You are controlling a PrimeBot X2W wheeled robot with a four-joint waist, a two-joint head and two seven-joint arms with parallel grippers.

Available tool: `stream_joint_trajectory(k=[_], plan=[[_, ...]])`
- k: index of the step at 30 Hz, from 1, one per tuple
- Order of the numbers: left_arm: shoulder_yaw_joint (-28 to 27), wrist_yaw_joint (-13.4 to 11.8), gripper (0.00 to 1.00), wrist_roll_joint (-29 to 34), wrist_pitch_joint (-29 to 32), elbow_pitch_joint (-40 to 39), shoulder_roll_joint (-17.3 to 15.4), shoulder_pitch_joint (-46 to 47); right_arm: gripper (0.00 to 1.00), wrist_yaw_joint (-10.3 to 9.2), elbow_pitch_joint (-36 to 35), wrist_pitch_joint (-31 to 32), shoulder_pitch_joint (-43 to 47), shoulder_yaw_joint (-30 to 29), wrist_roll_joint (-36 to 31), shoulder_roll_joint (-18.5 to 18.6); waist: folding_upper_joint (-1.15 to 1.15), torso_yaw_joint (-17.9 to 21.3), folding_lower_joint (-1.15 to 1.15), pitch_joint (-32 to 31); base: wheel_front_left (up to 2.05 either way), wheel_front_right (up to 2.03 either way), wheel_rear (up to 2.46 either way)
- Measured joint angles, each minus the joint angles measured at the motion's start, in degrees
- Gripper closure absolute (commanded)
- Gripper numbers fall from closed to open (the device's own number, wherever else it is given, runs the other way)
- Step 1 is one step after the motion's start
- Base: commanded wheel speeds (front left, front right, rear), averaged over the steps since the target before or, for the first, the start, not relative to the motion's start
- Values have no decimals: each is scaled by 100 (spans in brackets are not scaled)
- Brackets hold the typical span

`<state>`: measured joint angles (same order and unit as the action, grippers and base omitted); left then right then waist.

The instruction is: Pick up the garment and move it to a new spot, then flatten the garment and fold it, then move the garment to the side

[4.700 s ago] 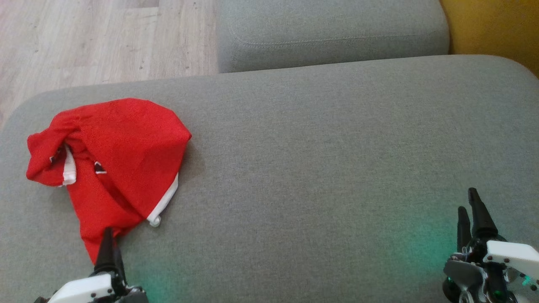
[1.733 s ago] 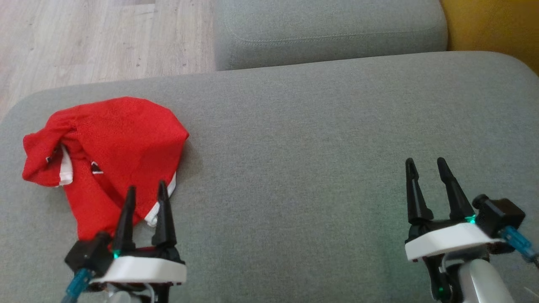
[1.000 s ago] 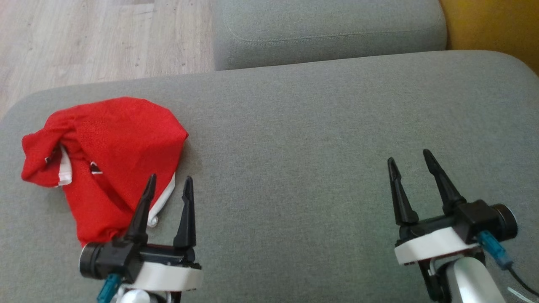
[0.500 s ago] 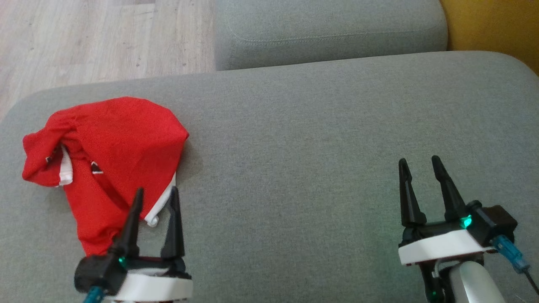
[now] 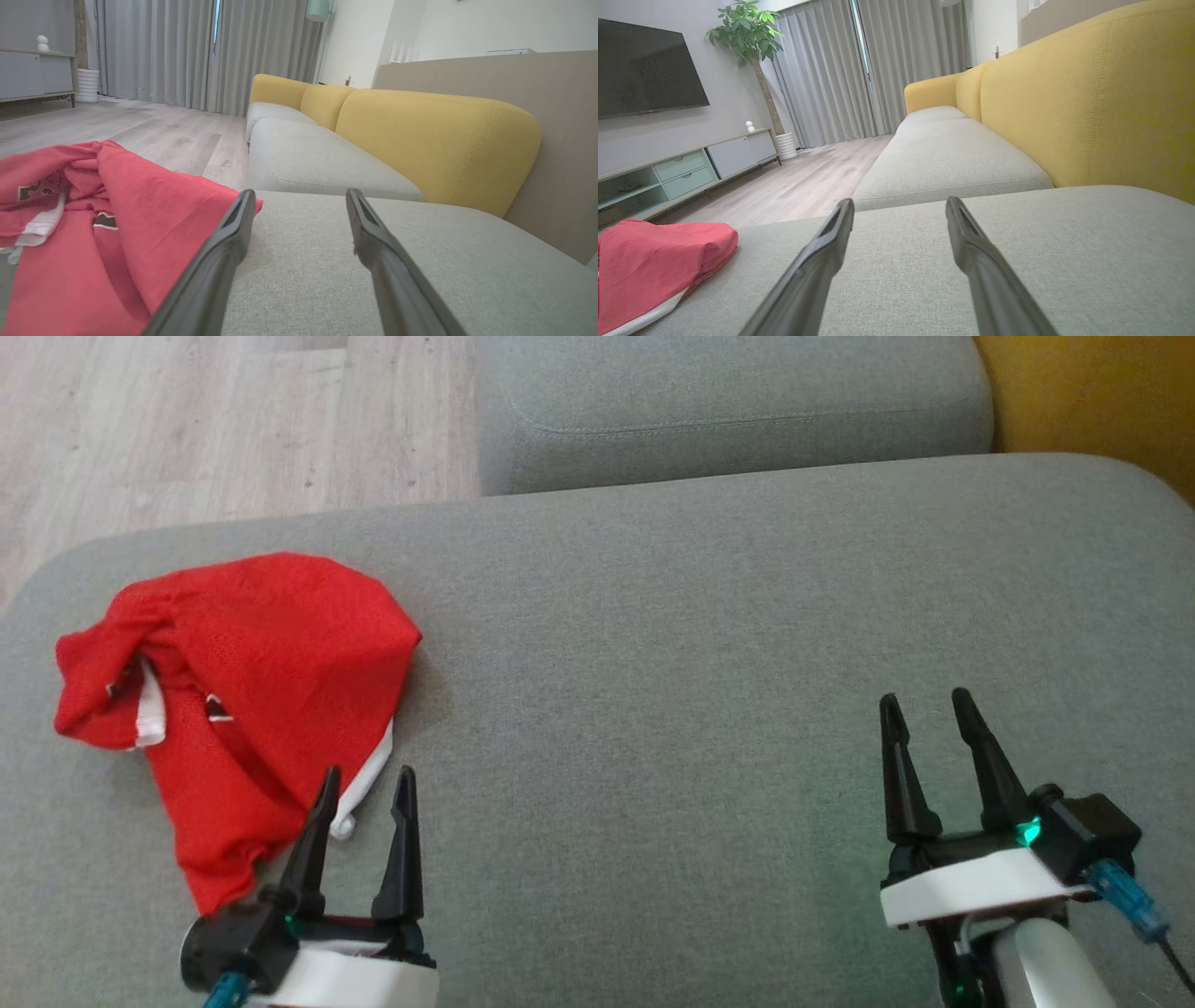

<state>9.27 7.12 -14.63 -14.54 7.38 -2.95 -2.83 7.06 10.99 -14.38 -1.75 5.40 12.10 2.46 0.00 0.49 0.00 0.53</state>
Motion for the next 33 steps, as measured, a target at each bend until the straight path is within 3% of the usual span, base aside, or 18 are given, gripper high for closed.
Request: stream_joint_trajectory(k=[9, 33], plan=[[-199, -8, 0, 0, 1, 76, 0, 2, 0, -1, 38, 0, 7, 151, 52, 2, 0, -283, 0, -62, 0, 0, 0], [-610, -16, 0, 159, 0, 152, 0, -249, 0, 0, 178, 0, 256, 1043, 514, 7, 0, -1864, 0, -401, 0, 0, 0]])
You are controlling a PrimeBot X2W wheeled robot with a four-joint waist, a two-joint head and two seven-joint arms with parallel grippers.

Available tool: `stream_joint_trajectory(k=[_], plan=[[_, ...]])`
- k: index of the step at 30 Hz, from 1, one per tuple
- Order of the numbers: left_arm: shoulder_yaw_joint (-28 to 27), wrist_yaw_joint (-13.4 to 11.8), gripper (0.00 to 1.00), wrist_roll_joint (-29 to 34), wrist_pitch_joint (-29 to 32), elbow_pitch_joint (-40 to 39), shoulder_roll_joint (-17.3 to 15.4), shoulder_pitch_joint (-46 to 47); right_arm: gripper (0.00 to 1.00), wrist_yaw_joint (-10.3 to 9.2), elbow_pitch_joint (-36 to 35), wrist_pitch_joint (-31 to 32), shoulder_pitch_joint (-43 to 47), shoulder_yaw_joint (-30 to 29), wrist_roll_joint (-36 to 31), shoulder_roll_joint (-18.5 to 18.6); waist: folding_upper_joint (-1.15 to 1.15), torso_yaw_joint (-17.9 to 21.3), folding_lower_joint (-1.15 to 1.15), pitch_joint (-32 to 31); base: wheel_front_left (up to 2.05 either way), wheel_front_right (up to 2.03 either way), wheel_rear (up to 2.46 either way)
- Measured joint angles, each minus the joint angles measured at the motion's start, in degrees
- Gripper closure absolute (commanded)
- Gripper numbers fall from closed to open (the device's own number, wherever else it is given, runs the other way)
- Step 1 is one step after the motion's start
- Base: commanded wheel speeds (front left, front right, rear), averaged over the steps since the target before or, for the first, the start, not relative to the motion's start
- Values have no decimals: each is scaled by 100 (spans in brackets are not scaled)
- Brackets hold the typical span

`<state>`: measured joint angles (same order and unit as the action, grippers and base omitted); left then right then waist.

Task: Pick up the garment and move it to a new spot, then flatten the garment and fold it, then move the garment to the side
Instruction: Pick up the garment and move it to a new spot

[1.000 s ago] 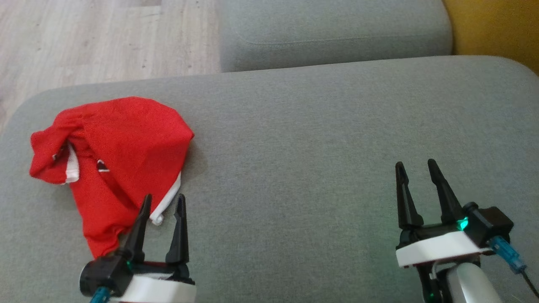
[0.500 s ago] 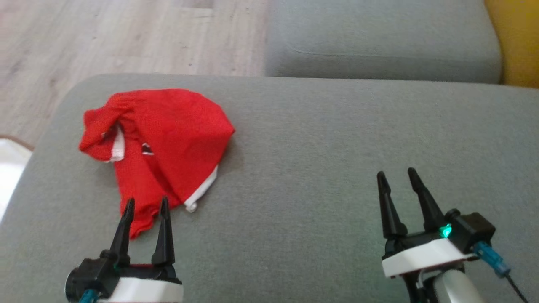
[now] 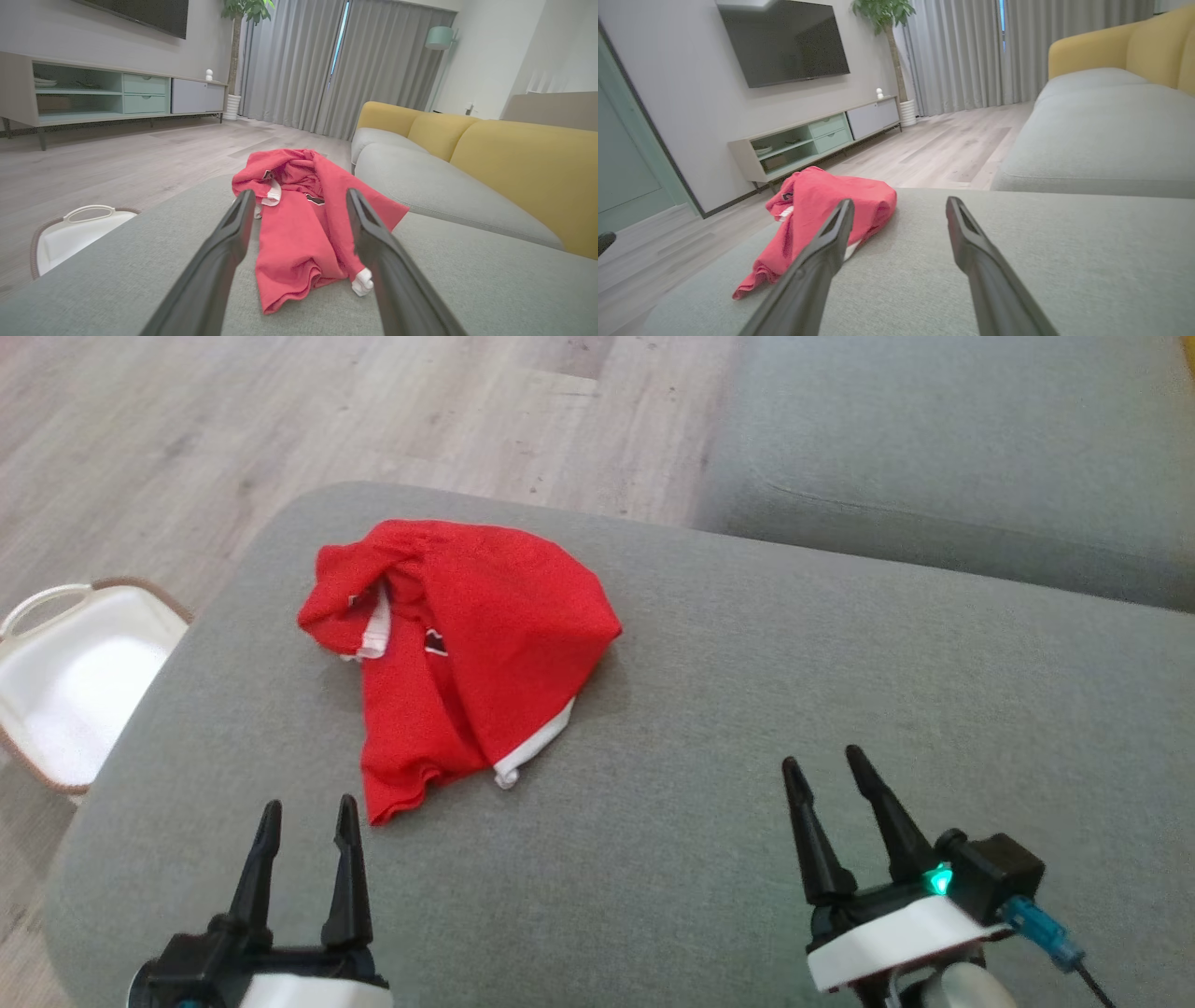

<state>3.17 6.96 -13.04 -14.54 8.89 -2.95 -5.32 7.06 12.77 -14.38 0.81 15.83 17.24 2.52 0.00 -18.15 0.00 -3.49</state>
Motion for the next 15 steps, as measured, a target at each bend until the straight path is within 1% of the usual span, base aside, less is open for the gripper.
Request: stream_joint_trajectory(k=[7, 13, 15], plan=[[-103, -42, 0, 0, 0, -14, -2, -190, 0, 0, 0, 0, 0, 91, 46, -1, 0, -192, 0, -43, 0, 0, 0], [-151, -43, 0, 8, 0, -71, -1, -198, 0, 0, 0, 0, -1, 132, 49, -1, 0, -177, 0, 6, 0, 0, 0], [-197, -43, 0, 141, 1, -110, -1, -190, 0, 0, -2, 0, -3, 127, 47, -1, 0, -151, 0, 60, 0, 0, 0]])
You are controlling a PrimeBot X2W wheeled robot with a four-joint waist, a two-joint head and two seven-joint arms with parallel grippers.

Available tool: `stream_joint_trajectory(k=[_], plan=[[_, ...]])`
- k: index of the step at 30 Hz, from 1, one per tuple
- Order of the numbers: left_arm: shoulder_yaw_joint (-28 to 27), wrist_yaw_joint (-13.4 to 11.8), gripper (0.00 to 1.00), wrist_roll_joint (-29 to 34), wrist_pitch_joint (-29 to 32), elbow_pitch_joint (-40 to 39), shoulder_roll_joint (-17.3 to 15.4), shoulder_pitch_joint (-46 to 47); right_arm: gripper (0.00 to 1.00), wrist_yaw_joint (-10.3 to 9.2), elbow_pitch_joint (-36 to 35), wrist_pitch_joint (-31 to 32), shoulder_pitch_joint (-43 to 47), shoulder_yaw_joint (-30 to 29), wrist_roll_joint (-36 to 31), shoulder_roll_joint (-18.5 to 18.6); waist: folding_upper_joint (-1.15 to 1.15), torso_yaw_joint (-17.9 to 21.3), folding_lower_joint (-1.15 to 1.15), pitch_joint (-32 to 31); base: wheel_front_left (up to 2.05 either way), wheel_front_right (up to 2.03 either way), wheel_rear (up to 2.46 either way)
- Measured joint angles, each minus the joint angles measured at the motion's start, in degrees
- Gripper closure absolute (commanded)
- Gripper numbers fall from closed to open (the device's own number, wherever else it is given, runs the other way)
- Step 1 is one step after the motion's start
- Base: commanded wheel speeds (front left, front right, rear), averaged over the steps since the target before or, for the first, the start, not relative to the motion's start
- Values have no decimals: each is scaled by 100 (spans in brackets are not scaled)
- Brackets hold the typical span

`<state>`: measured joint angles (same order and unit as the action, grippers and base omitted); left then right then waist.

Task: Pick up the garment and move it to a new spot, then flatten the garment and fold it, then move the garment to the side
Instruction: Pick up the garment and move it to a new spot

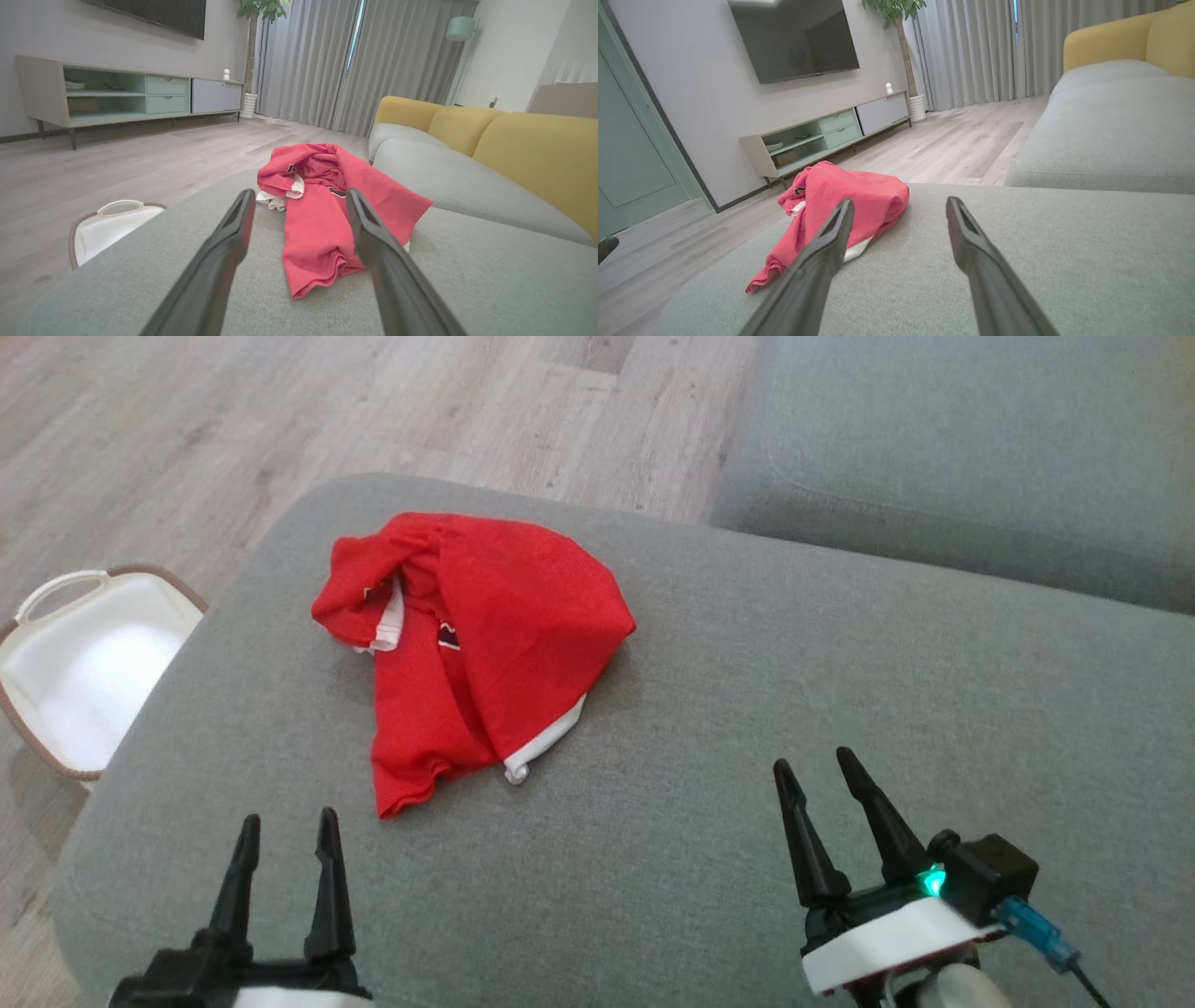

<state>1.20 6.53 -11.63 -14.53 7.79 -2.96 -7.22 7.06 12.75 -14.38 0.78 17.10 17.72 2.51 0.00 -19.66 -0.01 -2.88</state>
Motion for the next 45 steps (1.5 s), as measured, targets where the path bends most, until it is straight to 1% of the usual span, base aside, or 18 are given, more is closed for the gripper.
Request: stream_joint_trajectory(k=[3, 5, 8, 11, 14, 15, 18, 20, 23, 26, 28, 31, 37, 41, 42, 43, 45], plan=[[-96, 7, 0, 205, -1, -36, -49, 155, 0, 0, -9, 0, -9, -51, -21, 1, 0, 53, 0, 125, 0, 0, 0], [-155, 10, 0, 219, 0, -27, -187, 436, 0, 0, -29, 0, -14, -101, -94, 2, 0, 91, 0, 238, 0, 0, 0], [-235, 57, 0, 219, -1, 156, -527, 1106, 0, 0, -53, 0, -39, -202, -226, 1, 0, 155, 1, 442, 0, 0, 0], [-119, 60, 0, 166, 49, 661, -921, 1944, 0, 0, -82, 0, -169, -365, -365, 4, 0, 215, 2, 690, 0, 0, 0], [389, 71, 0, -145, 466, 1051, -1301, 2842, 0, 0, -127, 0, -392, -504, -498, 4, 0, 273, 2, 952, 0, 0, 0], [389, 71, 0, -145, 466, 1051, -1301, 2842, 0, 0, -127, 0, -392, -504, -498, 4, 0, 273, 2, 952, 0, 0, 0], [998, 104, 0, -725, 1063, 1390, -1668, 3802, 0, 0, -186, 0, -543, -658, -602, 8, 0, 340, 2, 1215, 0, 0, 0], [1405, 105, 0, -1004, 1493, 1636, -1935, 4391, 0, 0, -200, 0, -610, -728, -661, 11, 0, 389, 2, 1386, 0, 0, 0], [1825, 105, 0, -1441, 2090, 2079, -2216, 5077, 0, 0, -252, 0, -698, -792, -724, 12, 0, 477, 3, 1626, 0, 0, 0], [2185, 105, 0, -1839, 2588, 2504, -2349, 5498, 0, 0, -283, 0, -843, -834, -732, 14, 0, 587, 3, 1840, 0, 0, 0], [2366, 105, 0, -2148, 2881, 2772, -2359, 5680, 0, 0, -313, 0, -925, -844, -732, 15, 0, 669, 2, 1971, 0, 0, 0], [2638, 105, 0, -2429, 3230, 3139, -2388, 5890, 0, 0, -344, 0, -990, -843, -771, 20, 0, 791, 2, 2139, 0, 0, 0], [2893, 105, 0, -2993, 3420, 3642, -2426, 6216, 0, 0, -358, 0, -1095, -833, -770, 21, 0, 1023, 1, 2387, 0, 0, 0], [3140, 105, 0, -3275, 3501, 3791, -2424, 6321, 0, 0, -375, 0, -1194, -829, -770, 23, 0, 1130, 1, 2460, 0, 0, 0], [3210, 105, 26, -3352, 3520, 3813, -2425, 6327, 0, 0, -375, 0, -1194, -831, -769, 24, 0, 1147, 1, 2462, 0, 0, 0], [3236, 105, 100, -3434, 3515, 3834, -2425, 6327, 0, 0, -375, 0, -1191, -828, -769, 24, 0, 1161, 1, 2459, 0, 0, 0], [3247, 105, 100, -3573, 3371, 3855, -2429, 6327, 0, 0, -374, 0, -1192, -826, -760, 24, 0, 1183, 1, 2432, 0, 0, 0]])
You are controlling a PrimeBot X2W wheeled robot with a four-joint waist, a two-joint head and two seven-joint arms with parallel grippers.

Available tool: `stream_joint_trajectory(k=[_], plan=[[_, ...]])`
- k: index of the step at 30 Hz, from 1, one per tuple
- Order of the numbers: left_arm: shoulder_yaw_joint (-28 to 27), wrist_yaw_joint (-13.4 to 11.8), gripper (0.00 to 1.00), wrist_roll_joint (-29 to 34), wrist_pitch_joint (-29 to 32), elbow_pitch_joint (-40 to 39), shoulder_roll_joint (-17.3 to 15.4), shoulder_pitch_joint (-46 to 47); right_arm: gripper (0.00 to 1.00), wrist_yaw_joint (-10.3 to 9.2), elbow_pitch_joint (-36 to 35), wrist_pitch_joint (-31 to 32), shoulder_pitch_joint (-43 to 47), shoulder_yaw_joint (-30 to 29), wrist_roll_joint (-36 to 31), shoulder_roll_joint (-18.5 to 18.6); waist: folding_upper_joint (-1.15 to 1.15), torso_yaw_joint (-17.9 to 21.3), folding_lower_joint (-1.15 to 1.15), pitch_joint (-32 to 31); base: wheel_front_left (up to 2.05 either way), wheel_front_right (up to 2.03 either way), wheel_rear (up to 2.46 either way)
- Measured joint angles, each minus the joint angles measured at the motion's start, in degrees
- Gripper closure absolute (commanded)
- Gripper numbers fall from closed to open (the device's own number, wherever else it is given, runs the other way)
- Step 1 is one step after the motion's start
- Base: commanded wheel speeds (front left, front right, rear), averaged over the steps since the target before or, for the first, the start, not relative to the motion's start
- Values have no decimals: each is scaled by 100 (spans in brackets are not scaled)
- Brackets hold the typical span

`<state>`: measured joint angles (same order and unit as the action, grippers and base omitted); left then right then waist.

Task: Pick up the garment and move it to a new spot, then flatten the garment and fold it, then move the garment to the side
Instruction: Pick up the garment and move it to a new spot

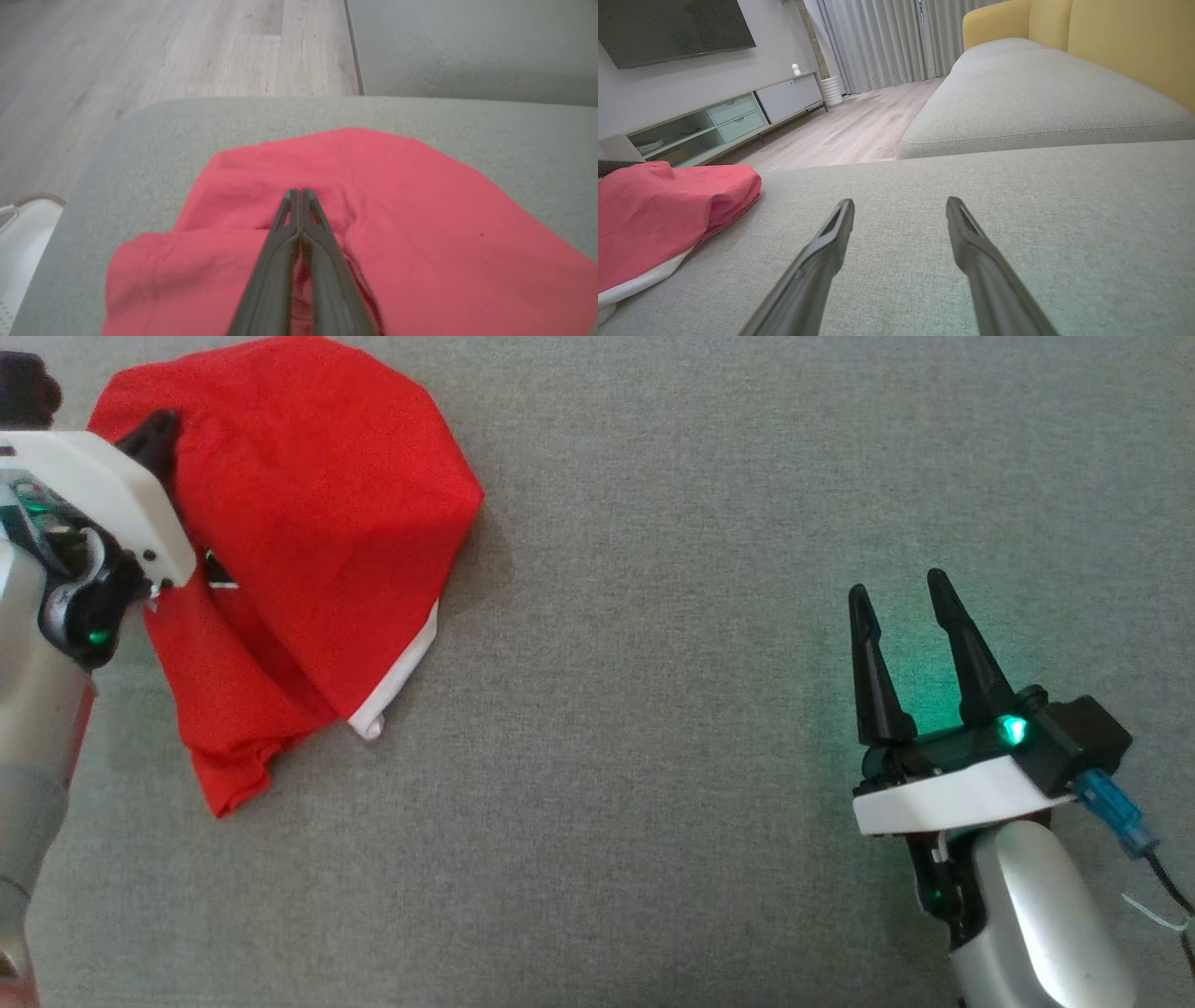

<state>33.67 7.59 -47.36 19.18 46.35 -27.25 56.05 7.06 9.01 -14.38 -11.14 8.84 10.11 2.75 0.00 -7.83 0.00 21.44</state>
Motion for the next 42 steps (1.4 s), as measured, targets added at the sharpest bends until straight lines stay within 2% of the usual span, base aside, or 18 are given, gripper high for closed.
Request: stream_joint_trajectory(k=[7, 8, 19, 25, 32, 42], plan=[[136, 0, 100, -8, -1159, -29, -92, 194, 0, 0, 67, 0, 9, 43, 48, 0, 0, 24, 0, -245, 0, 0, 0], [140, 0, 100, -97, -1628, -158, -112, 325, 0, 0, 110, 0, 23, 81, 104, 0, 0, 34, 0, -428, 0, 0, 0], [104, -1, 100, -503, -2827, -1225, -282, 273, 0, 0, 282, 0, 459, 185, 319, -1, 0, 48, -1, -1259, 0, 0, 0], [-14, -63, 100, -632, -2962, -1761, -281, -87, 0, 0, 307, 0, 517, 240, 392, -1, 0, 58, -2, -1564, 0, 0, 0], [148, -314, 100, -655, -2932, -2586, -243, -522, 0, 0, 302, 0, 622, 331, 417, -2, 0, 157, -1, -1695, 0, 0, 0], [570, -532, 100, -651, -2637, -3431, 186, -646, 0, 0, 221, 0, 586, 347, 520, -2, 0, 571, 0, -1570, 0, 0, 0]])
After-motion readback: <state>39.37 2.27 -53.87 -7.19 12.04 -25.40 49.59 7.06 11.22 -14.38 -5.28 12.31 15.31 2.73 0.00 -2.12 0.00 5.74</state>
